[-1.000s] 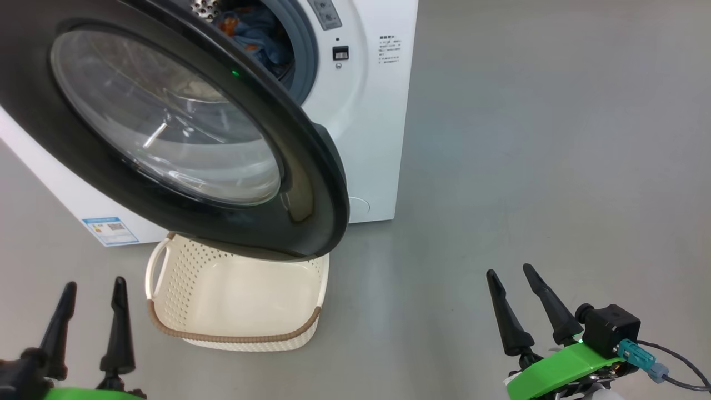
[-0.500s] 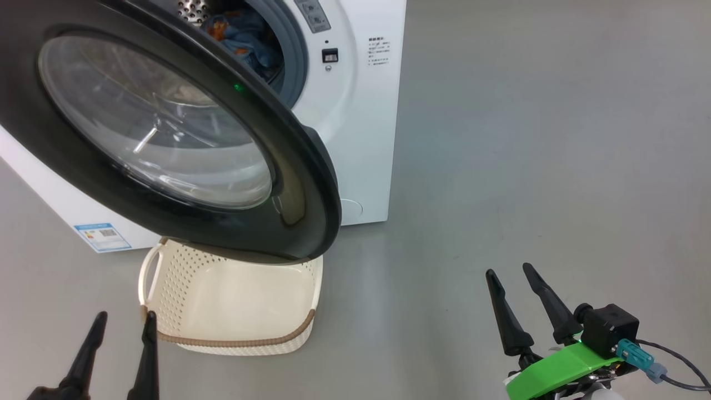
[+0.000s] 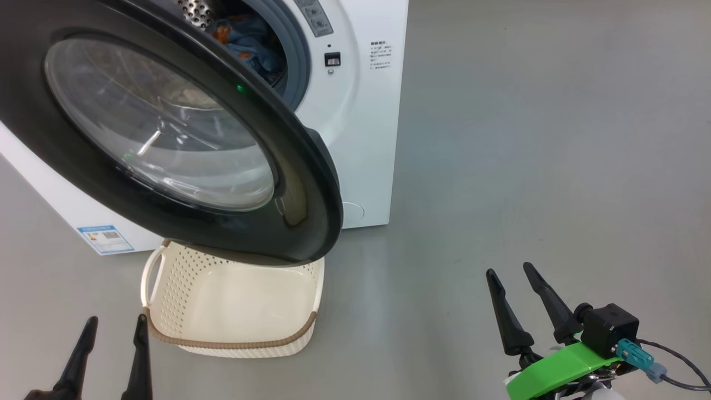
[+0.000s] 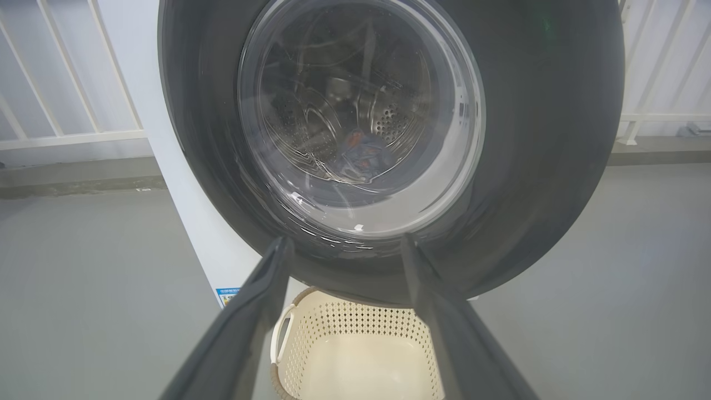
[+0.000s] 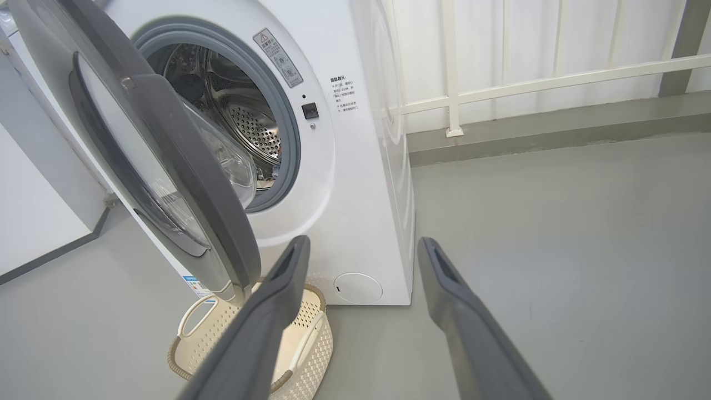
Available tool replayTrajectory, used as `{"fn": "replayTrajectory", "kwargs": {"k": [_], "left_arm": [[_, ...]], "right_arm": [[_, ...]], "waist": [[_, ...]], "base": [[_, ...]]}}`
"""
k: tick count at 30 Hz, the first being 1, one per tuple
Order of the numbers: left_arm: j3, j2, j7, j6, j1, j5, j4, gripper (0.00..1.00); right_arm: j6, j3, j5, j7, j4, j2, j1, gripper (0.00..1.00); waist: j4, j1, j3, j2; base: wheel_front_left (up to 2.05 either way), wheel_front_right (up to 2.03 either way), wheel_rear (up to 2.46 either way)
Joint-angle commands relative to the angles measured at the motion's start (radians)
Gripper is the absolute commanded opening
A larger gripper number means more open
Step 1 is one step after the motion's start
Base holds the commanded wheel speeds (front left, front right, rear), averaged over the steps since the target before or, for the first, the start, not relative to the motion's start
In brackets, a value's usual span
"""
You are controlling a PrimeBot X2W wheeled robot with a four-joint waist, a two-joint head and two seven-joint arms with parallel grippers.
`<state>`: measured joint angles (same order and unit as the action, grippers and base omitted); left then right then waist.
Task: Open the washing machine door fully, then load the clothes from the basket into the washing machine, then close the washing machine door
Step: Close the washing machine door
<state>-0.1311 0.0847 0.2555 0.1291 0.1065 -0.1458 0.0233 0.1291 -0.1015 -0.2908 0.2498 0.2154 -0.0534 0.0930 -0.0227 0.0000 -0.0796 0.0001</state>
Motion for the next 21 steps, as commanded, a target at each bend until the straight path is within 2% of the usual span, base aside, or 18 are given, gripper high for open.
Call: {"fn": "replayTrajectory", "kwargs": {"k": [1,21], "left_arm": [[-0.038,0.01,0.006,0.002,-0.024,0.003,-0.018,1.0],[-0.034,0.002,0.006,0.002,-0.011,-0.02,0.011,1.0]], "right_arm": [[0.002,-0.022,0.013,0.012,-0.028,0.003,0.007,1.0],[0.002,-0.021,0.02,0.012,-0.021,0.003,-0.011,1.0]], "waist": [[-0.001,0.0,0.0,-0.0001],[-0.001,0.0,0.023,-0.0001]], "base": [[0.0,0.0,0.0],[0.0,0.0,0.0]]}}
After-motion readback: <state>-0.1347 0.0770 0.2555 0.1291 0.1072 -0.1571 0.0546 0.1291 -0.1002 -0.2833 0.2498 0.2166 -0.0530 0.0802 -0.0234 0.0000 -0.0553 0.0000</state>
